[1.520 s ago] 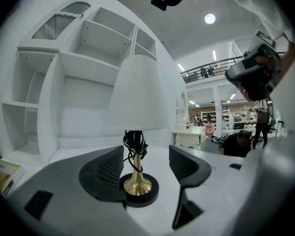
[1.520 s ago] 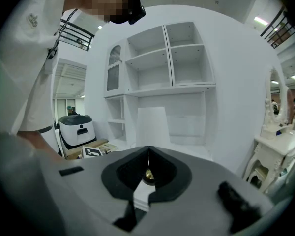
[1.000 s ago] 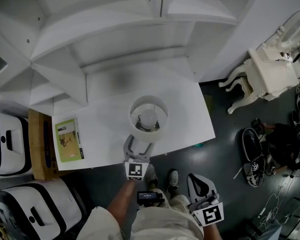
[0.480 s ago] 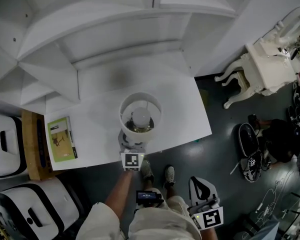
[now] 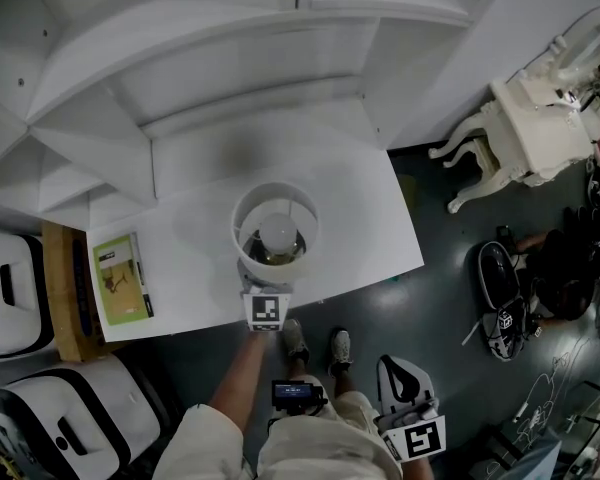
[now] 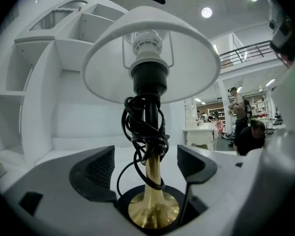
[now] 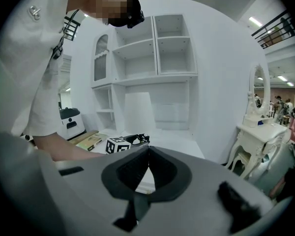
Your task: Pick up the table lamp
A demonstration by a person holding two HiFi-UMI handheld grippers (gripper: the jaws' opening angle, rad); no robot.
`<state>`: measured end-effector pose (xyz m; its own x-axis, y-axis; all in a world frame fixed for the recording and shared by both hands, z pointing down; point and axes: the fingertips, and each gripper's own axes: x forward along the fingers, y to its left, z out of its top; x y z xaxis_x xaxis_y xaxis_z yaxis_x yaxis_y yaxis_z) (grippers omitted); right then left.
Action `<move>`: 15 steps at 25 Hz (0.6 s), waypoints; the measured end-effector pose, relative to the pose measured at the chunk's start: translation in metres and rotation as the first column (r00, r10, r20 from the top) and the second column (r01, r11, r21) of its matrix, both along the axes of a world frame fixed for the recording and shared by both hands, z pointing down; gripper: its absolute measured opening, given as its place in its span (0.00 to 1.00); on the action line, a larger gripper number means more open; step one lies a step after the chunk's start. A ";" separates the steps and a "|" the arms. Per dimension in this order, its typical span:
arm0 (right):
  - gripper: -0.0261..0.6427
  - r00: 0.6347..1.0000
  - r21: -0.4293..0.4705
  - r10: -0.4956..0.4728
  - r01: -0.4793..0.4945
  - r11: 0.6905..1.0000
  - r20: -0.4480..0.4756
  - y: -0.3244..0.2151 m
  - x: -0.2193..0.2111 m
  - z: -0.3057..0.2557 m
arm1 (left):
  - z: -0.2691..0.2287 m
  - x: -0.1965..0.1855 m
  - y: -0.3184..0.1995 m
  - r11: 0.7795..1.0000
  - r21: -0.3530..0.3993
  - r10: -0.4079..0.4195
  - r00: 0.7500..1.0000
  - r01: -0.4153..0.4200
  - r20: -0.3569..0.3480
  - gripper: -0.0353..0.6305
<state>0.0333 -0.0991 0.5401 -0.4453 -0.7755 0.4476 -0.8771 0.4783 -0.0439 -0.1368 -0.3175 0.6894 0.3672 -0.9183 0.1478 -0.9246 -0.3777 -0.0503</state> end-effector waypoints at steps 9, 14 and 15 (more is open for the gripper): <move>0.06 1.000 -0.010 0.014 -0.014 1.000 0.002 -0.005 0.002 0.004 | -0.005 0.006 -0.015 0.999 0.036 -0.011 1.000 0.012 -0.020 0.60; 0.06 1.000 -0.016 0.015 -0.015 1.000 0.003 -0.007 0.002 0.006 | -0.004 0.011 -0.015 0.999 0.040 -0.002 1.000 0.002 -0.002 0.47; 0.06 1.000 -0.018 0.014 -0.014 1.000 0.003 -0.007 0.002 0.007 | -0.004 0.011 -0.014 0.999 0.041 -0.002 1.000 0.003 -0.005 0.46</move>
